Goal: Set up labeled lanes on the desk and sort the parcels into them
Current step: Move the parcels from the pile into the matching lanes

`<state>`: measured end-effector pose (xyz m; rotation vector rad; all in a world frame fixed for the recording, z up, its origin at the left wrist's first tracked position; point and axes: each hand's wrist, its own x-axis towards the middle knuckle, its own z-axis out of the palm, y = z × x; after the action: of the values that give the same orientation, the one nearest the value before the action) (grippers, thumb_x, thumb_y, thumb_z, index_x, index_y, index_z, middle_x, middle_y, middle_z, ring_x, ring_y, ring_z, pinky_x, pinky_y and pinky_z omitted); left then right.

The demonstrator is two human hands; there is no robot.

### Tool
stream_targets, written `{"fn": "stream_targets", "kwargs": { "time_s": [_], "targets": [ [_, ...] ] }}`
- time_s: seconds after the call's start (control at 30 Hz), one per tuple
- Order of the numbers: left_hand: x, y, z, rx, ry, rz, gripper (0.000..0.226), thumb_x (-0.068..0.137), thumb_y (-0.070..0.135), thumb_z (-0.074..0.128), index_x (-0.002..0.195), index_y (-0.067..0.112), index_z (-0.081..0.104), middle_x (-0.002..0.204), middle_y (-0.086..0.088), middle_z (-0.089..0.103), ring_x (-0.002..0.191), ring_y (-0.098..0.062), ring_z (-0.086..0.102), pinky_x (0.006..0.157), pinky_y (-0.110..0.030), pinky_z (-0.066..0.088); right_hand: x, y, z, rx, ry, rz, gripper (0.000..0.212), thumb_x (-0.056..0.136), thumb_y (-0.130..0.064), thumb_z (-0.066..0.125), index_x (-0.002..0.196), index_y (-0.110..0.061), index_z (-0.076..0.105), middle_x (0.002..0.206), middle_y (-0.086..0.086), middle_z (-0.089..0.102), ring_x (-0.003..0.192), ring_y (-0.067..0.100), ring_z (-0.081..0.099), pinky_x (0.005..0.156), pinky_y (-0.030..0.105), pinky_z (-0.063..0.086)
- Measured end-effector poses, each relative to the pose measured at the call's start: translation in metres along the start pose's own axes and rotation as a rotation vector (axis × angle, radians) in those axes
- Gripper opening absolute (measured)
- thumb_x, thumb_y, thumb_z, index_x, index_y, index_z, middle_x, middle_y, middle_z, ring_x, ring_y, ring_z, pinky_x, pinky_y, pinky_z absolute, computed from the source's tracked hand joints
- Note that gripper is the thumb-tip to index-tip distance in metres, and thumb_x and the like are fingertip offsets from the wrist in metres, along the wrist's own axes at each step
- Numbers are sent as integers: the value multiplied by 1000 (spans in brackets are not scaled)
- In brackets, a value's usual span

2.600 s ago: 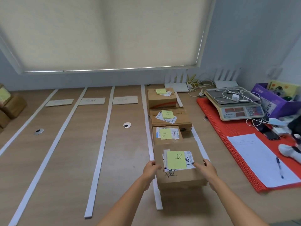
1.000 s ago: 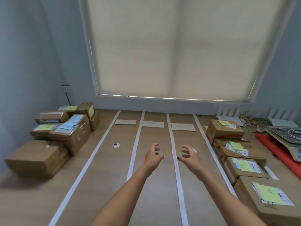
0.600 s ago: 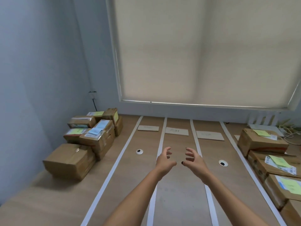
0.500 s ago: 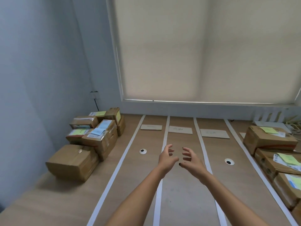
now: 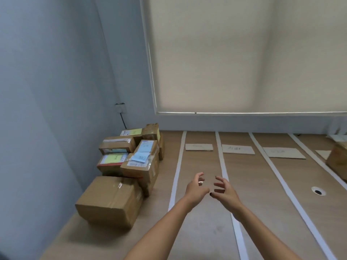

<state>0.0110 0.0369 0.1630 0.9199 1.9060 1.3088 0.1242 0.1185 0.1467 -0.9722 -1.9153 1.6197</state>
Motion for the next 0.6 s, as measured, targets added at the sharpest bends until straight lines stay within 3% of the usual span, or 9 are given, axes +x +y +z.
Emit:
{"fn": "stream_targets", "kwargs": {
  "time_s": [0.27,0.43,0.6],
  "targets": [
    [13,-50,-162,74,56,-77,59,86,6,57,139,22,36,133,-4,47,124,-20,43,102,-35,43,23,-42,149,20,-4,63,61,81,-2,65,134,-20,42,120,5,51,103,22,56,84,31,50],
    [19,-69,-219,49,90,-94,61,87,5,57,141,19,34,137,-4,46,127,-20,43,92,-24,42,41,-62,201,5,-43,79,61,81,0,64,136,-17,40,124,9,50,102,23,56,78,27,49],
    [29,-83,-270,-48,192,-156,53,89,2,53,137,20,38,132,-4,49,122,-20,46,92,-27,43,66,-73,235,-44,-86,85,66,82,-5,66,139,-19,37,129,10,49,107,24,54,77,26,47]
  ]
}}
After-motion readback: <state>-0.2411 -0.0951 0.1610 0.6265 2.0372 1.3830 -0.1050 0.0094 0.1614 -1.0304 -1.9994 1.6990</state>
